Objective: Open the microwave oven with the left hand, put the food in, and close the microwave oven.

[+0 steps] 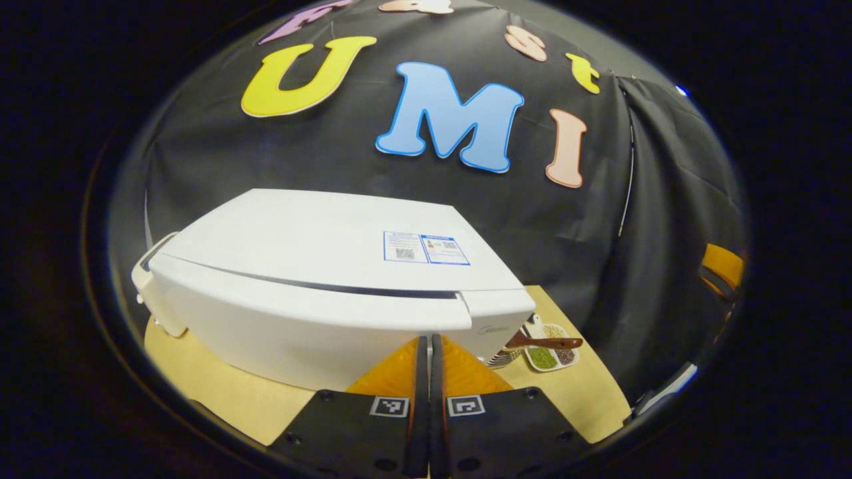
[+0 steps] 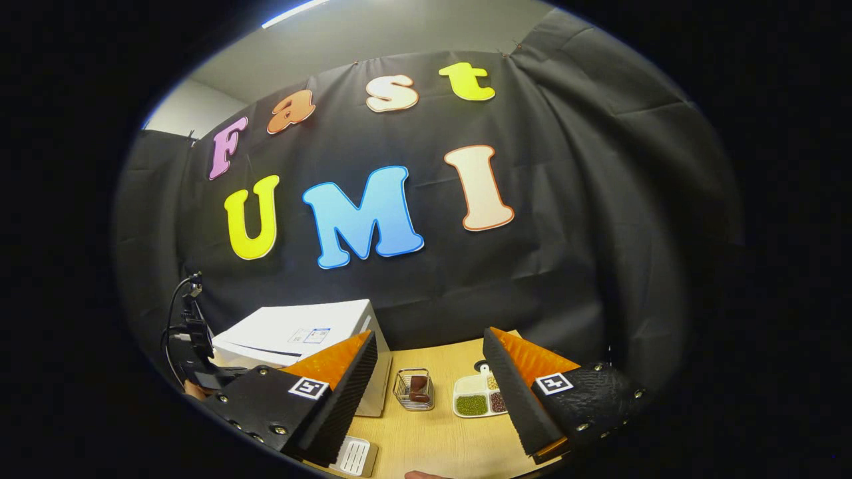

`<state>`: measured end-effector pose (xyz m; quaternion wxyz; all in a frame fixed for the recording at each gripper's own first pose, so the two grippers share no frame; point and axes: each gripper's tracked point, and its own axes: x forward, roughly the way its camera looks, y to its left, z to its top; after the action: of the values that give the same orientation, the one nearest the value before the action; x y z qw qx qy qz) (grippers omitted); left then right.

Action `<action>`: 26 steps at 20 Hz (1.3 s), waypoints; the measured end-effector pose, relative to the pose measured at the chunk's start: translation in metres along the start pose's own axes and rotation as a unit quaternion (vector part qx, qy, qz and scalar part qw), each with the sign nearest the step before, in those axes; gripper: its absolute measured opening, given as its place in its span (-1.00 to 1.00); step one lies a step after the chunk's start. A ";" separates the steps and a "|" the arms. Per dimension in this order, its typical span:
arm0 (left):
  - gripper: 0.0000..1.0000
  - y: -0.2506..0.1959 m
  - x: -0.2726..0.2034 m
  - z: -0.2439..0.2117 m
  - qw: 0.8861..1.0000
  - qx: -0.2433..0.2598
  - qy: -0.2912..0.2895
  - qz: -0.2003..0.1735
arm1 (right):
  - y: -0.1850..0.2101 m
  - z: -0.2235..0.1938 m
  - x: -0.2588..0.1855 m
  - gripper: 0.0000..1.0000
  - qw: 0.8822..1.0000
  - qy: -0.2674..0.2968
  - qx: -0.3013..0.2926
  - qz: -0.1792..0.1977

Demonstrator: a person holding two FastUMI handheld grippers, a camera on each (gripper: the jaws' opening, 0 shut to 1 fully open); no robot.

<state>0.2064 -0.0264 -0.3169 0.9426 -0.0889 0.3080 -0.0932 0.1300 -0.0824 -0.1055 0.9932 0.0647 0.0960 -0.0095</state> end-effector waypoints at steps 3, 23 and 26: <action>-0.86 0.001 0.000 0.001 1.000 -0.010 -0.001 0.004 | 0.000 -0.001 0.002 0.94 1.000 0.000 0.007 0.002; -0.86 0.005 0.010 0.006 1.000 -0.003 -0.013 -0.005 | 0.033 0.002 -0.022 0.94 0.998 -0.006 -0.054 0.024; -0.86 0.004 -0.005 0.024 0.999 -0.006 -0.034 -0.006 | 0.045 0.002 -0.029 0.94 0.998 -0.004 -0.053 0.022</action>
<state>0.2171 -0.0188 -0.2962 0.9514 -0.0994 0.2759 -0.0942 0.1032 -0.0380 -0.0927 0.9957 0.0138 0.0905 0.0169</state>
